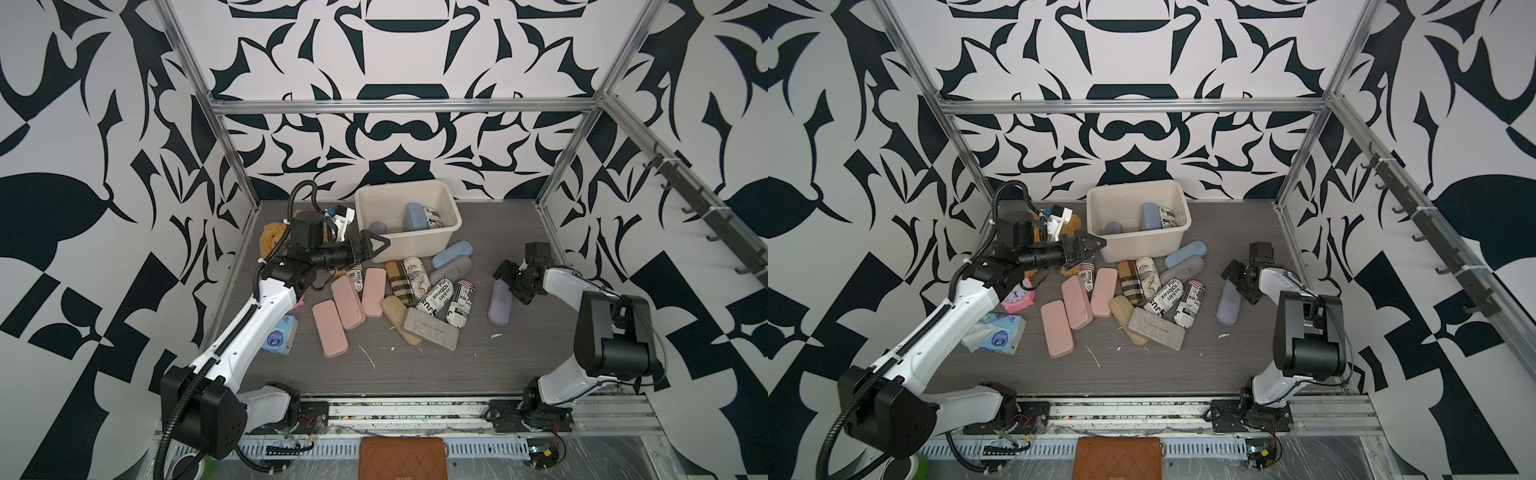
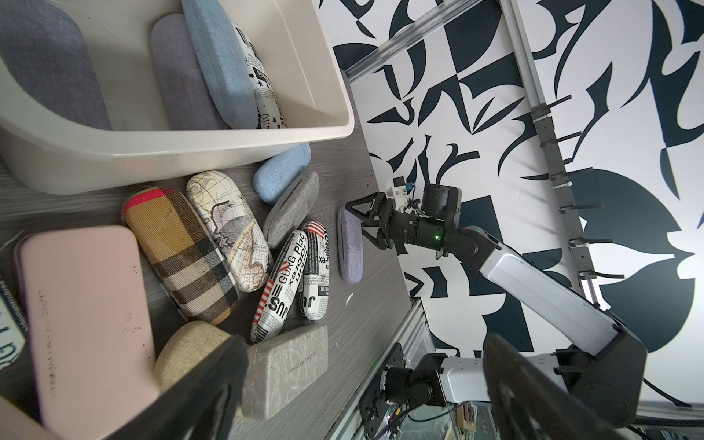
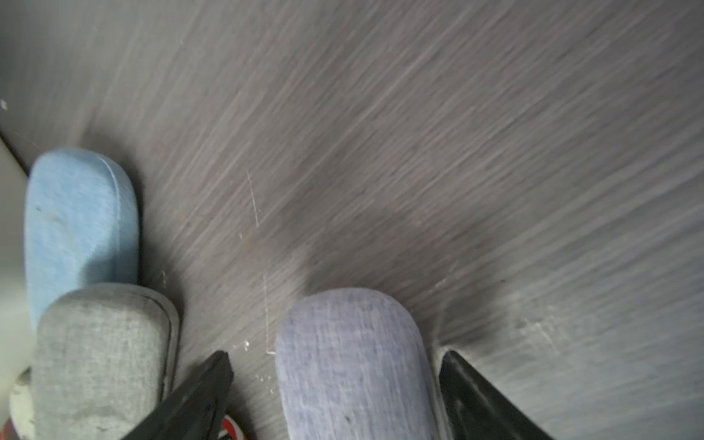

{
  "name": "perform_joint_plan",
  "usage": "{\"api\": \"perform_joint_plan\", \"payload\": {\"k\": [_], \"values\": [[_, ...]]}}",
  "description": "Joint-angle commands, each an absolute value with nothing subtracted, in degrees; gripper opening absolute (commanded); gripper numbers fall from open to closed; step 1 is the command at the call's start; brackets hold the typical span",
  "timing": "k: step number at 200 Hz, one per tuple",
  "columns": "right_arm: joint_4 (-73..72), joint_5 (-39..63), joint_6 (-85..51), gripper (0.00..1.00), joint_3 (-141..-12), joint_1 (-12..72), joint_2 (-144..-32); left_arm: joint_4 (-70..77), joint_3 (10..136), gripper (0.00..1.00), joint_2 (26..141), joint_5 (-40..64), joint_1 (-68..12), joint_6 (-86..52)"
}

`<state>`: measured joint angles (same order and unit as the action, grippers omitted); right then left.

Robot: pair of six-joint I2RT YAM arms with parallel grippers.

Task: Put the glasses cases into the storage boxes
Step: Adjust the glasses case at the center of the board, then pick up the glasses case at the center of the board.

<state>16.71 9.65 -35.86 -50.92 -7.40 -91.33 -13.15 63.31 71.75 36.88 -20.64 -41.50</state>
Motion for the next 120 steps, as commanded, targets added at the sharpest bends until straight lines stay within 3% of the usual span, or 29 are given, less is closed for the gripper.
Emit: {"api": "perform_joint_plan", "payload": {"k": [1, 45, 78, 120], "values": [[21.2, 7.6, -32.5, 0.89, -51.2, -7.3, -85.6, -14.5, 64.4, 0.99, 71.4, 36.7, -20.7, -40.7], [33.4, 1.9, -25.5, 0.90, -50.2, -2.4, -84.1, -14.6, 64.5, 0.99, 71.8, 36.8, -20.7, -40.8], [34.5, -1.0, -24.6, 0.89, -50.6, -2.1, -86.3, -14.7, 64.5, 0.99, 71.6, 36.6, -20.7, -40.8], [34.9, 0.5, -22.4, 0.78, -52.2, 0.6, -91.7, -14.8, 64.3, 0.99, 71.2, 36.2, -20.7, -40.6]]}}
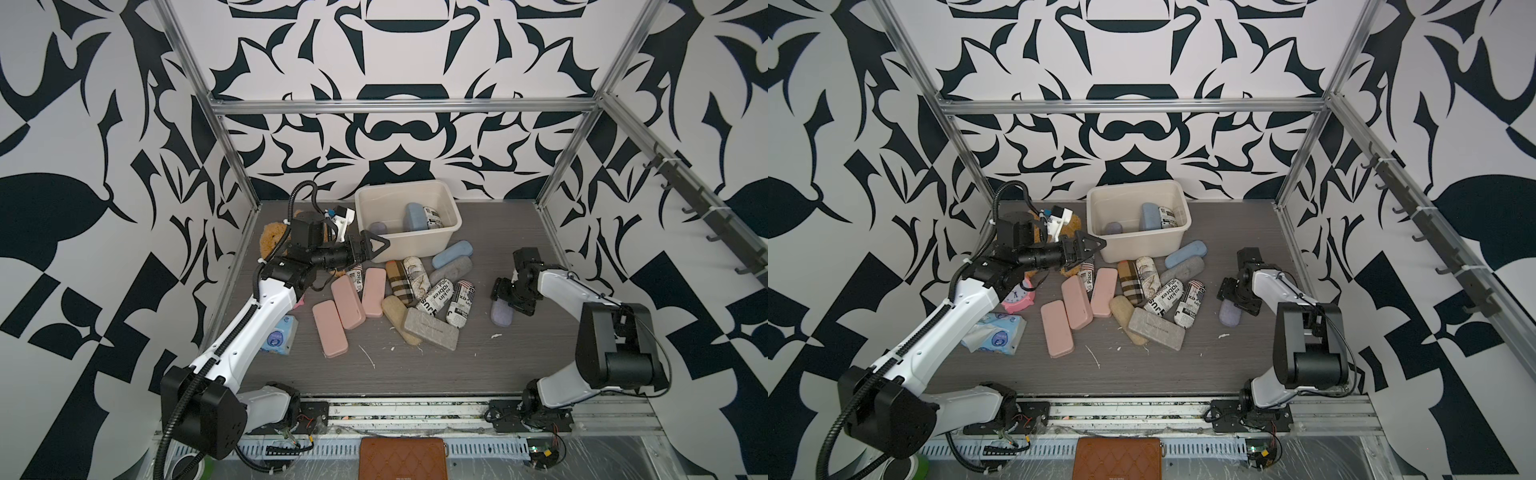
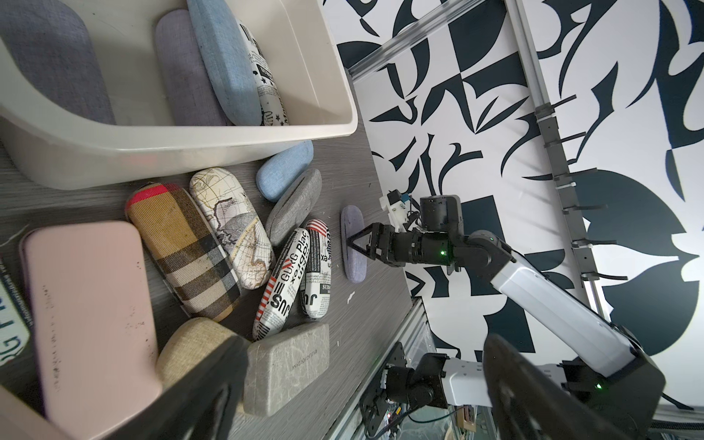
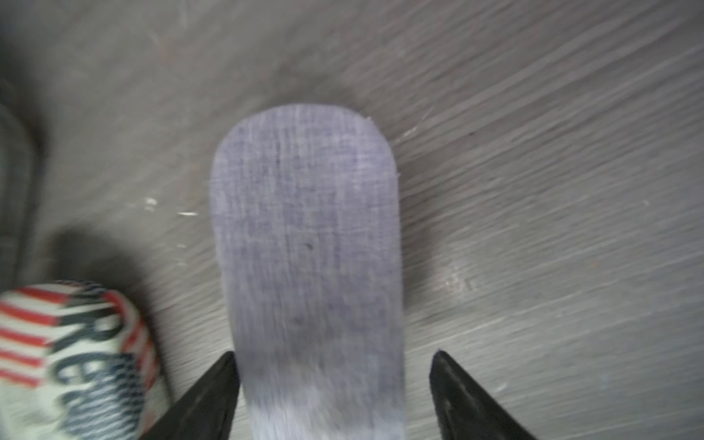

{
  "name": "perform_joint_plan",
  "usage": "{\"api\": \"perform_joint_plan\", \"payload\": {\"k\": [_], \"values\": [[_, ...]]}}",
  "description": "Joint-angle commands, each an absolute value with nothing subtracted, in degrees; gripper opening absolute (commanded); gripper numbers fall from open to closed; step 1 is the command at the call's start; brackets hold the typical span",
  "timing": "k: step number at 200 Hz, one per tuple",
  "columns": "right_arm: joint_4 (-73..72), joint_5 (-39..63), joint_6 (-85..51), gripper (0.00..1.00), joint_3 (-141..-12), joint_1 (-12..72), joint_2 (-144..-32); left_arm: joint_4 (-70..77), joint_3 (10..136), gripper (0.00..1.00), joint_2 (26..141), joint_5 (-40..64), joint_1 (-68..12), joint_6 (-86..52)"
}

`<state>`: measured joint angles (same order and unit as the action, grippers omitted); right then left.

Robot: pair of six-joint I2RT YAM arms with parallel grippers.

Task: Put the glasses cases into the storage boxes
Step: Pick up the glasses case at the center of the board, then place the glasses case in the storage box.

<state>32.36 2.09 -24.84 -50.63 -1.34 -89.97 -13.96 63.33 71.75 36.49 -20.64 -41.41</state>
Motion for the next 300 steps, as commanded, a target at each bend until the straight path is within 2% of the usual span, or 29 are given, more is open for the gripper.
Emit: {"api": "perform_joint_plan", "payload": {"k": [1, 33, 62, 102, 128, 145, 163, 196, 230, 267, 300], "values": [[34.8, 0.5, -22.4, 0.78, -52.2, 0.7, -91.8, -14.8, 64.3, 0.99, 71.2, 36.3, -20.7, -40.6], [34.5, -0.4, -22.4, 0.69, -51.5, 1.5, -92.8, -14.9, 64.3, 0.99, 71.2, 36.2, -20.7, -40.6], [34.5, -2.3, -22.5, 0.46, -51.5, 2.7, -90.6, -14.9, 64.6, 0.99, 71.2, 36.4, -20.7, -40.5], [41.0, -8.5, -23.5, 0.44, -63.7, 9.6, -83.2, -15.7, 64.7, 0.99, 70.7, 34.9, -20.7, -40.3], [40.8, -9.2, -23.9, 0.43, -79.5, 17.2, -88.0, -20.6, 65.1, 0.99, 69.6, 24.5, -20.3, -39.6], [39.8, -8.2, -23.8, 0.42, -92.2, 21.1, -96.5, -24.0, 65.2, 0.99, 69.2, 16.6, -18.5, -40.6], [39.7, -7.1, -23.5, 0.42, -106.2, 24.1, -105.9, -24.5, 64.4, 0.99, 68.9, 13.0, -16.7, -41.9], [40.1, -0.4, -24.6, 0.42, -128.5, 26.1, -124.4, -22.3, 63.3, 0.99, 69.5, 15.3, -16.3, -41.9], [48.7, 1.9, -24.1, 0.44, -153.5, 26.7, -142.2, -22.6, 64.0, 0.99, 70.6, 17.0, -16.2, -41.4], [44.7, 2.9, -24.3, 0.48, -152.1, 26.7, -145.4, -22.0, 64.0, 0.99, 70.6, 18.6, -16.2, -41.0], [45.0, 1.8, -23.0, 0.72, -150.7, 26.7, -146.0, -21.9, 64.1, 0.99, 70.8, 19.0, -16.2, -40.8]]}}
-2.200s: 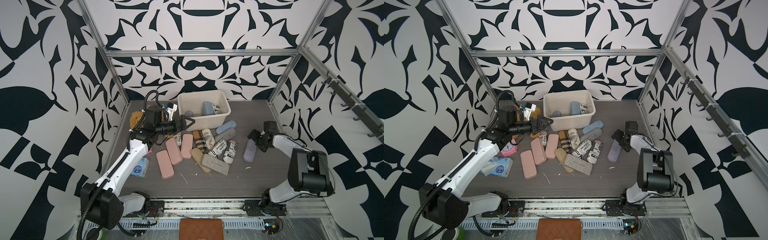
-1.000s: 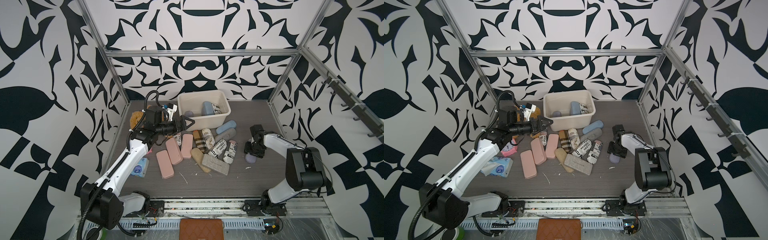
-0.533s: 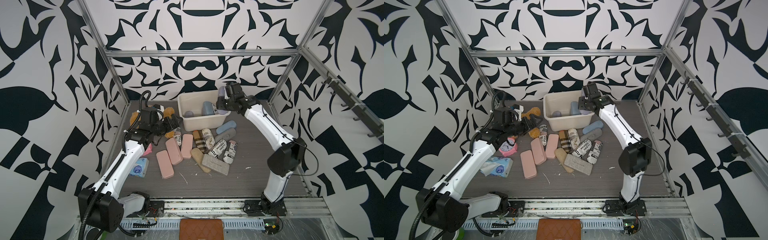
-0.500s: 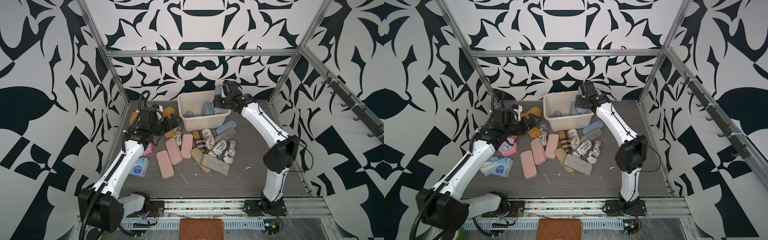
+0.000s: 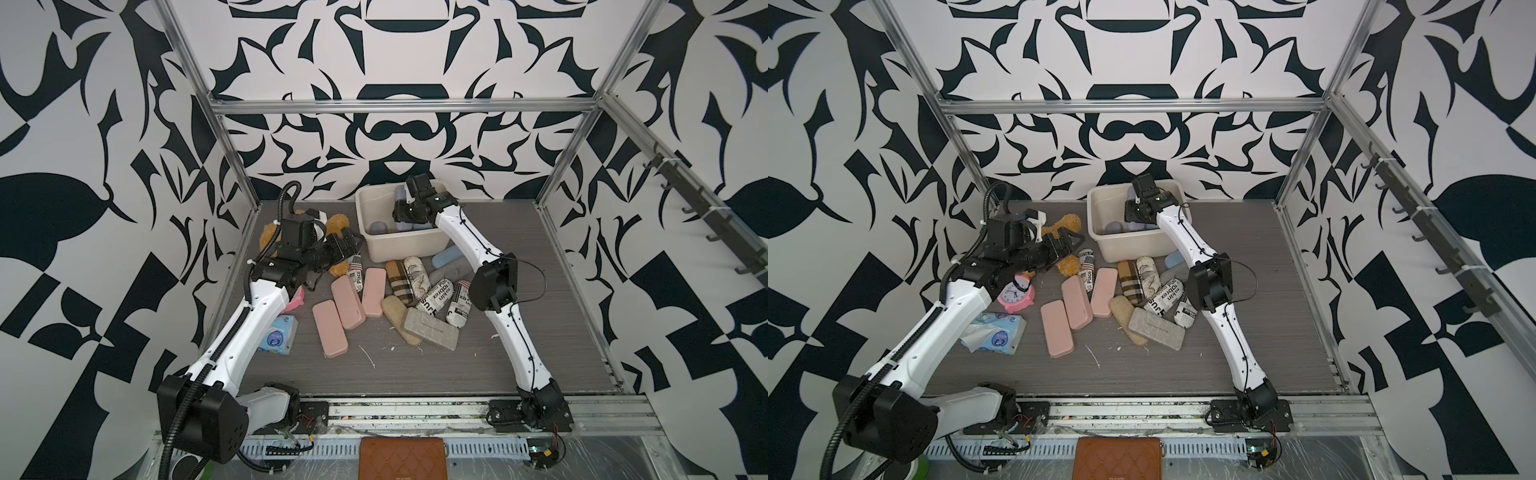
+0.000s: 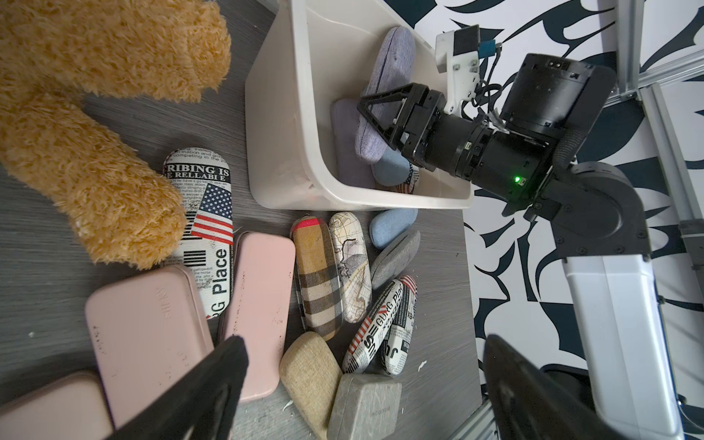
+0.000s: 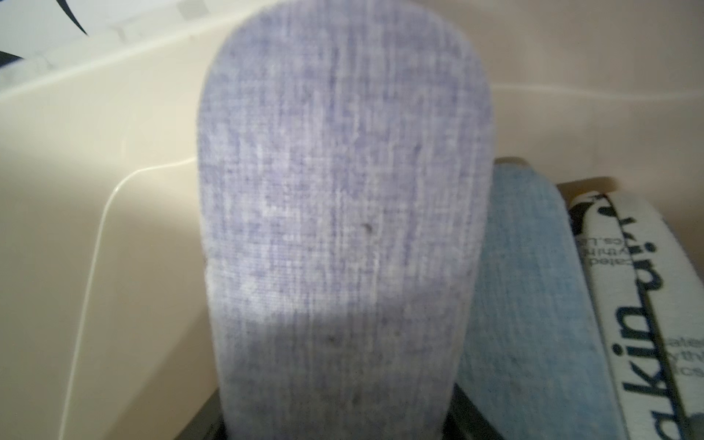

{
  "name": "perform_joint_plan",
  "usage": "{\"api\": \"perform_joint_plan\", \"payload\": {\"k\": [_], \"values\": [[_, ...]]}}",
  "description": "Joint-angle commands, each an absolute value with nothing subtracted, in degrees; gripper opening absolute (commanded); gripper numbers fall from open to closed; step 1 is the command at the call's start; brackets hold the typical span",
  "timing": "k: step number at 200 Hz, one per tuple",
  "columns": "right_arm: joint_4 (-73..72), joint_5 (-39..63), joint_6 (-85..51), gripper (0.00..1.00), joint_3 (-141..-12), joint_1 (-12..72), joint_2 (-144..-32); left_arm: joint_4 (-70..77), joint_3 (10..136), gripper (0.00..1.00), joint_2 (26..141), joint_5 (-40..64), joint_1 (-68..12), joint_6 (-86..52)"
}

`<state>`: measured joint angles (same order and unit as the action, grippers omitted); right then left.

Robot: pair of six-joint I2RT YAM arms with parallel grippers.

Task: Put the glasses cases into the storage boxes
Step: Place the glasses case in the storage box, then pick up the glasses case at the center of the board.

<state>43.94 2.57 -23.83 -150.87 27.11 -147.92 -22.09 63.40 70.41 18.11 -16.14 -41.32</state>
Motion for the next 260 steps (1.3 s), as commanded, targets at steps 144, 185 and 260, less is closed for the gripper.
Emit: {"api": "perform_joint_plan", "payload": {"k": [144, 185, 260], "values": [[39.6, -8.7, -17.5, 0.78, -124.0, 30.2, -111.0, -17.1, 63.6, 0.99, 71.3, 29.2, -16.6, -41.4], [32.4, -20.7, -22.7, 0.76, -86.1, 30.1, -85.5, -15.6, 64.2, 0.99, 72.3, 33.3, -20.6, -40.5], [34.6, -8.5, -32.8, 0.92, -58.3, 30.0, -81.9, -21.9, 68.8, 1.00, 78.0, 37.2, -30.3, -34.6]]}}
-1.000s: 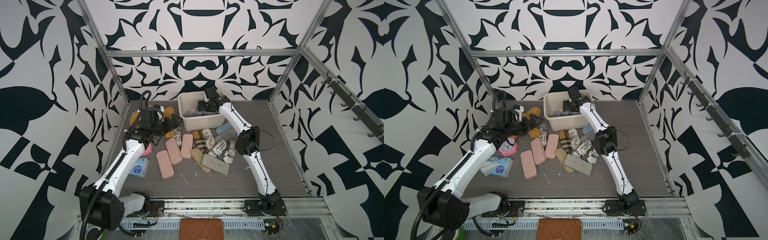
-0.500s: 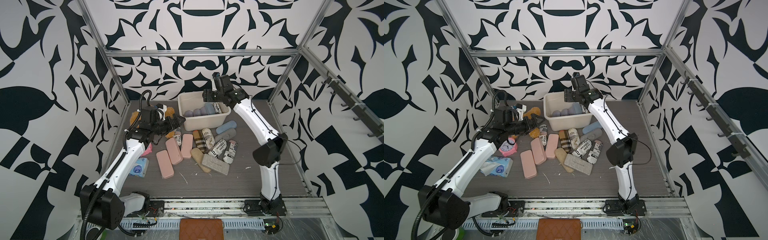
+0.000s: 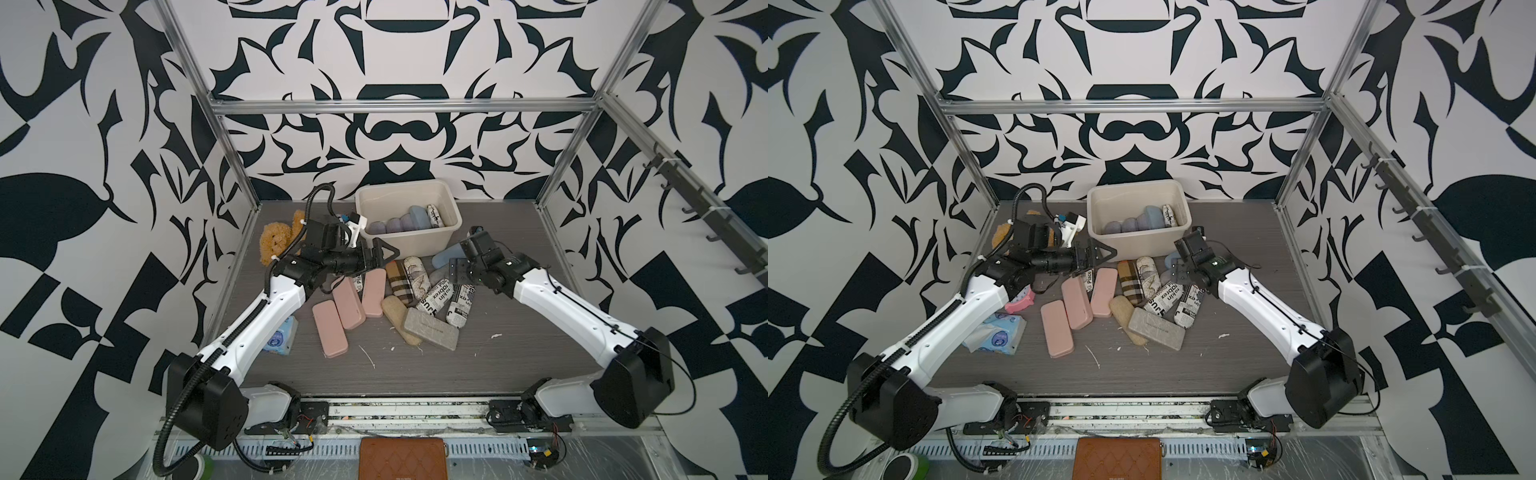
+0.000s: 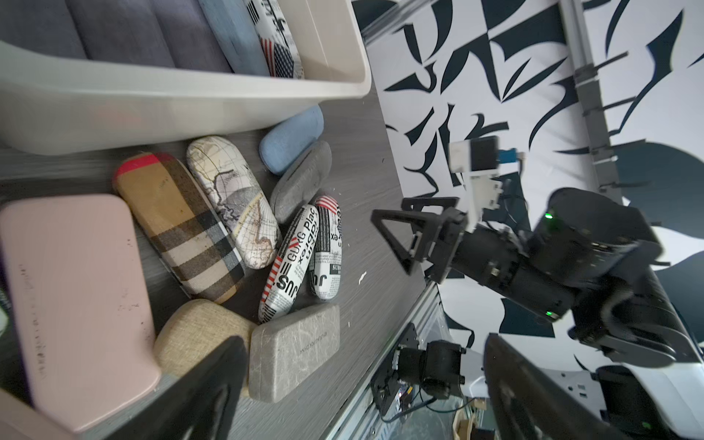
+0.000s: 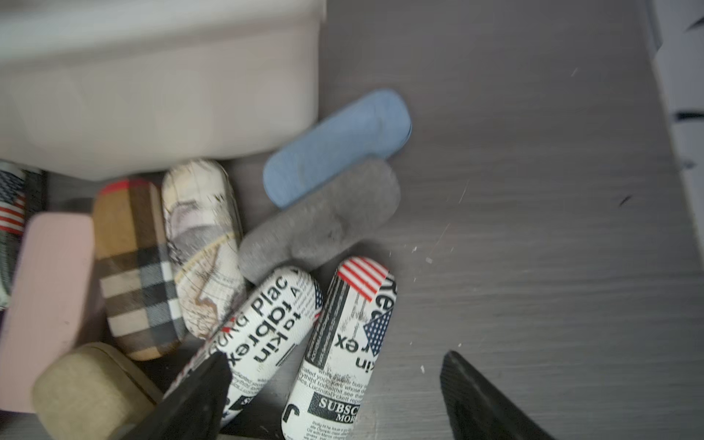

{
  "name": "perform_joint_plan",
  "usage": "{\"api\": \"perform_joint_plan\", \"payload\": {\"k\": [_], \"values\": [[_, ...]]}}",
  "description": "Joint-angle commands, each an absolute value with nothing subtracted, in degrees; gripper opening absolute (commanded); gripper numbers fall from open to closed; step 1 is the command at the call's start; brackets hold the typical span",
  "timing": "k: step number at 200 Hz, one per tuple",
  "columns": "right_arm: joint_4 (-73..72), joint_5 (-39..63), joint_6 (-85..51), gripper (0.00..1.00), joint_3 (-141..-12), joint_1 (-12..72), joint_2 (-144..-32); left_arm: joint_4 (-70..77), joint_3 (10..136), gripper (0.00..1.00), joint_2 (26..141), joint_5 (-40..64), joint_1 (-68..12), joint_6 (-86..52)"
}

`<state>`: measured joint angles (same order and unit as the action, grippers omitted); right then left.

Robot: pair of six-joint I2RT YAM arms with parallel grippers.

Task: Put the glasses cases into the storage boxes
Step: Pick up the glasses case at the center of the board.

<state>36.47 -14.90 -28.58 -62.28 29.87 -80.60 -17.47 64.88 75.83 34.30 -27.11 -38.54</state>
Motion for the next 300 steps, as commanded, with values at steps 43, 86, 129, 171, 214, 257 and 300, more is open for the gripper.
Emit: {"api": "perform_joint_plan", "payload": {"k": [43, 86, 129, 171, 214, 257, 300], "values": [[33.1, -8.9, -34.1, 0.92, -55.2, 30.0, -86.9, -25.2, 70.0, 1.00, 77.5, 33.4, -32.0, -31.9], [27.7, -9.1, -36.5, 0.87, -49.1, 29.5, -89.2, -25.7, 70.0, 1.00, 77.0, 32.1, -32.0, -31.8], [25.5, -9.1, -36.0, 0.80, -47.2, 27.2, -89.6, -25.6, 69.7, 1.00, 76.4, 31.0, -31.9, -31.8], [23.6, -6.7, -34.1, 0.64, -44.7, 24.5, -87.7, -25.6, 69.7, 1.00, 76.4, 30.8, -32.0, -31.9], [27.7, -10.1, -32.2, 0.62, -44.4, 24.5, -82.1, -25.9, 69.7, 1.00, 76.2, 29.8, -32.0, -31.7], [33.0, -14.1, -30.4, 0.61, -46.0, 24.5, -77.3, -26.7, 69.7, 0.99, 75.4, 27.2, -31.9, -31.2], [39.6, -17.9, -27.8, 0.59, -54.7, 24.5, -71.4, -27.3, 69.2, 0.99, 73.5, 21.0, -31.9, -31.3]]}}
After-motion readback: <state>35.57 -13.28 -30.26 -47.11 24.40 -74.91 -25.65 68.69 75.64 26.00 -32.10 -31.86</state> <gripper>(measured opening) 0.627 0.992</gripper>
